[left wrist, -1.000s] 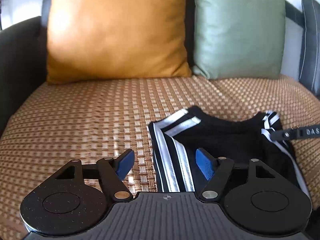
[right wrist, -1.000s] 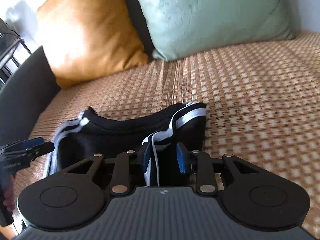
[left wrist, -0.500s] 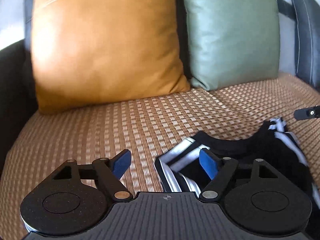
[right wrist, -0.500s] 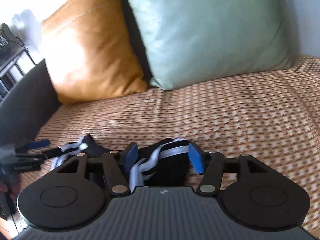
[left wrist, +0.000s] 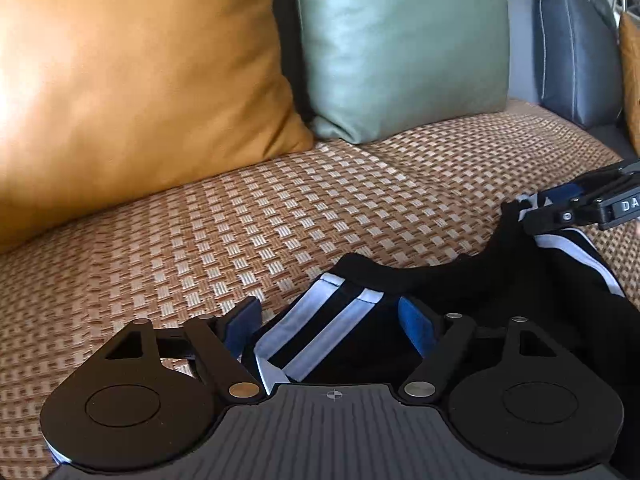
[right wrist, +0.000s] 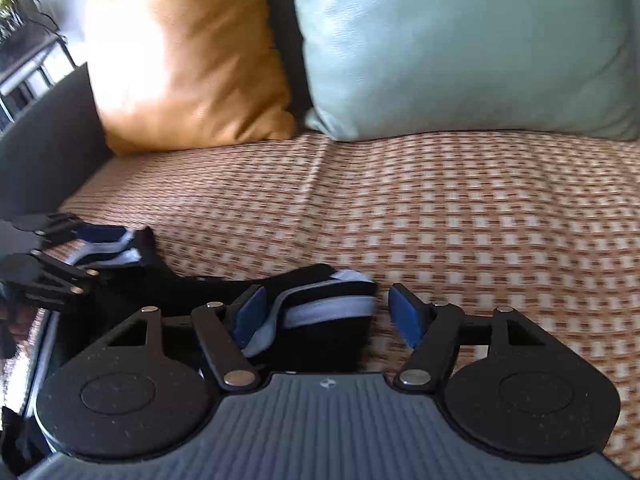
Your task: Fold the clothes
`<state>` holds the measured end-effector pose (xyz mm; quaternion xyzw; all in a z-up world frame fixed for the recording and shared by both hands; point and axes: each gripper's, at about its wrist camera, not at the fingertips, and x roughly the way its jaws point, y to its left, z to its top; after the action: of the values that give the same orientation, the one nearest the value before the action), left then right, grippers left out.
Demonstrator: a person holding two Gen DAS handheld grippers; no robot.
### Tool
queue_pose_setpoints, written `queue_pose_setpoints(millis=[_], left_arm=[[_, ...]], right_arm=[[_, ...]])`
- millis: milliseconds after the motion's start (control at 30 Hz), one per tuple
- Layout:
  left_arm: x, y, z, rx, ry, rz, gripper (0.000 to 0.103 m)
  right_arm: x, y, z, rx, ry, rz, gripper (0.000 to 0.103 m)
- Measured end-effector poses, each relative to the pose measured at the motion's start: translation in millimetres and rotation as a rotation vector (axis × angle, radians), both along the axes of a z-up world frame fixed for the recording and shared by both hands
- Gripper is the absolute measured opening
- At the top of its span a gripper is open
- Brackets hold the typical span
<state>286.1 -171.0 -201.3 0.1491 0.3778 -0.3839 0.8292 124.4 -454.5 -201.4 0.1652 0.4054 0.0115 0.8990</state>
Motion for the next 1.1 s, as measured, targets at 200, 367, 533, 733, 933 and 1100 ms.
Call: queue_pose_setpoints(millis=[200, 367, 533, 733, 933, 1100], left_arm=[[-3.5, 7.6, 18.4, -0.047, 0.007, 0.015, 0.019], [-6.4, 13.9, 33.8, -0.086, 0.013, 0.027, 0.008], [-36.5, 37.6, 84.7, -0.201, -0.007, 0.045, 0.009], [-117.9, 82.7, 145.0, -0.311, -0.082, 0.024, 0.009], [-207.5, 129.6, 165.9, -0.375, -0.108, 0.022, 0.009], [-268.7, 153.5, 158.7, -0.362, -0.126, 0.001, 0.009]], right_arm=[[13.6, -0.1, -4.8, 0.087, 0.031, -0.012, 0.029], [2.9, -2.8, 9.1, 0.162, 0.013, -0.070, 0.023], [-31.9, -0.4, 62.9, 0.227, -0.092, -0.049, 0.022], [-101.5, 22.5, 139.1, 0.229, -0.216, 0.047, 0.021], [-196.1, 53.3, 183.7, 0.218, -0.293, 0.152, 0.020], [-263.6, 77.6, 190.0, 0.191, -0.310, 0.207, 0.020]])
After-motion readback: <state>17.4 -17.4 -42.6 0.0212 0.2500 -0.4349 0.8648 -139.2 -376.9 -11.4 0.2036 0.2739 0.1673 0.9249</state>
